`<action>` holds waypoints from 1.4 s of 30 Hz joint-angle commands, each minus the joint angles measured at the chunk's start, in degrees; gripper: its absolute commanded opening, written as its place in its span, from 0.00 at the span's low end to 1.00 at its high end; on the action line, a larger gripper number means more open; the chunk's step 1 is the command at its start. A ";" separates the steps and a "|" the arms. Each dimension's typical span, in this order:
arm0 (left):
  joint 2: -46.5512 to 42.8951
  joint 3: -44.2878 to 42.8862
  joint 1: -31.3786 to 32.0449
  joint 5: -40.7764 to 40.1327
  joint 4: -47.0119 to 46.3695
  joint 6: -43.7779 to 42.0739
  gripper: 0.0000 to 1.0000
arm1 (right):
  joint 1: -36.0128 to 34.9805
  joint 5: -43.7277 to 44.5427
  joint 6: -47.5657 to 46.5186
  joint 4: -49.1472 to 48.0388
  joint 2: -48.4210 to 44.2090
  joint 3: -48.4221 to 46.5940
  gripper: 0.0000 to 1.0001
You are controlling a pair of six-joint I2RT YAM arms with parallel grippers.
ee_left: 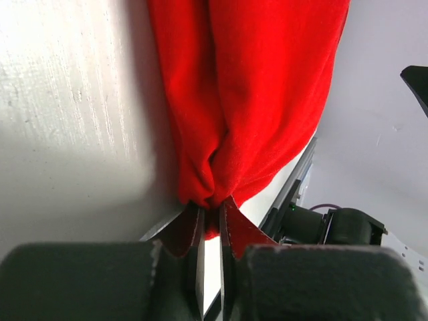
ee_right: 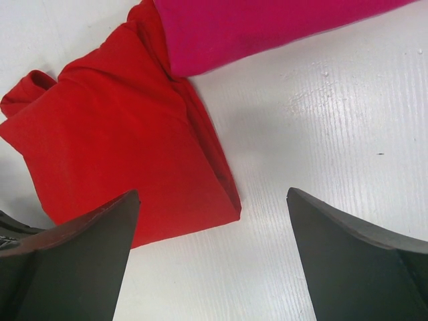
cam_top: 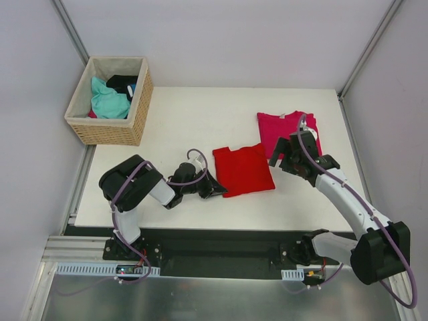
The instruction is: Fold and stack the t-shirts
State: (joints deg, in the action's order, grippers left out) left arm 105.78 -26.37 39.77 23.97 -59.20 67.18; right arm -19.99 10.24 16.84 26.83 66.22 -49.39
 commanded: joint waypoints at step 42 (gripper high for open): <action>-34.76 14.59 -4.70 -7.62 30.11 -6.80 0.00 | -5.76 -29.22 12.07 -36.40 38.46 -4.75 0.99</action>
State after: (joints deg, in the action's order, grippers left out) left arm 70.85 -12.78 35.88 16.08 -28.05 60.60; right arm -24.49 -18.94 27.55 -8.40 101.14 -53.56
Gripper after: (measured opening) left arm 0.040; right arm 0.981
